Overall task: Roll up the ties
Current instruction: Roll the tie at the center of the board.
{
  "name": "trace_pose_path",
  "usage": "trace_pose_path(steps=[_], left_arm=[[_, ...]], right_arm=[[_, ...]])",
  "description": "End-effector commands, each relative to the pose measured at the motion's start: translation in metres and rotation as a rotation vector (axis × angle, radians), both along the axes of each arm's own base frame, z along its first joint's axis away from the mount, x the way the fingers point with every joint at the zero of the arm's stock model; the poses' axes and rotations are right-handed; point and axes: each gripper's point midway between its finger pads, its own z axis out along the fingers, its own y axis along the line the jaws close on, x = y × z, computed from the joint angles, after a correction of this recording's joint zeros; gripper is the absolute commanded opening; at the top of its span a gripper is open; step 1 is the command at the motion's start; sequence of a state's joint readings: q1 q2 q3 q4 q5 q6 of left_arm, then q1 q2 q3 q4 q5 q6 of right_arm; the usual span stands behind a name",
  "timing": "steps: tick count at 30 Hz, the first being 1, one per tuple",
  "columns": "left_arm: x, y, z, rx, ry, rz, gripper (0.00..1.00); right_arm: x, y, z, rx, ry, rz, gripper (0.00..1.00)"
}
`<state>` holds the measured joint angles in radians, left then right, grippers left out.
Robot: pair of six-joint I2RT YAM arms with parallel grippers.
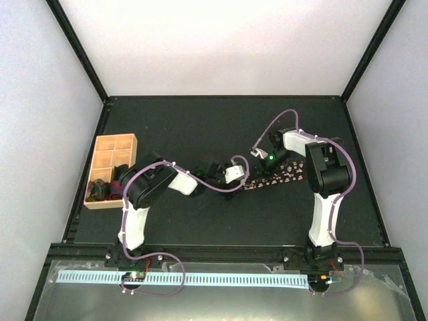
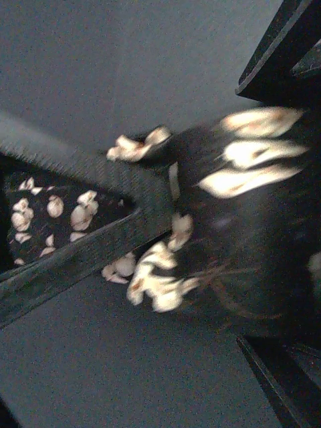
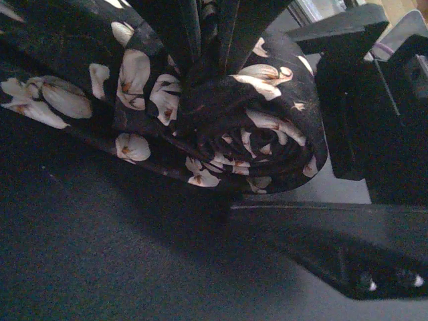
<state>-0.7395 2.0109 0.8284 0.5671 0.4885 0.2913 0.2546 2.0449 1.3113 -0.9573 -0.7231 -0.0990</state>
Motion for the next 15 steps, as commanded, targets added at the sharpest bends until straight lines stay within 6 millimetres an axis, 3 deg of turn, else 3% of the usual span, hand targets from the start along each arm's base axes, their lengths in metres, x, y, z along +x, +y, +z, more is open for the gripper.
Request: trace_pose_path(steps=[1,6,11,15], left_arm=[[0.012,-0.018,-0.01,0.017,0.013,0.013,0.92],[0.006,-0.023,-0.02,0.062,-0.005,-0.034,0.82],[-0.004,-0.011,-0.037,0.147,0.016,-0.046,0.64],[-0.008,0.001,-0.045,0.199,0.046,-0.018,0.5]], right_arm=[[0.002,-0.014,-0.035,-0.11,-0.045,0.032,0.02],[0.004,-0.01,-0.032,-0.091,-0.046,0.02,0.03],[0.009,-0.004,-0.02,-0.049,-0.051,0.015,0.11],[0.012,0.008,0.0,0.032,-0.041,0.008,0.34]])
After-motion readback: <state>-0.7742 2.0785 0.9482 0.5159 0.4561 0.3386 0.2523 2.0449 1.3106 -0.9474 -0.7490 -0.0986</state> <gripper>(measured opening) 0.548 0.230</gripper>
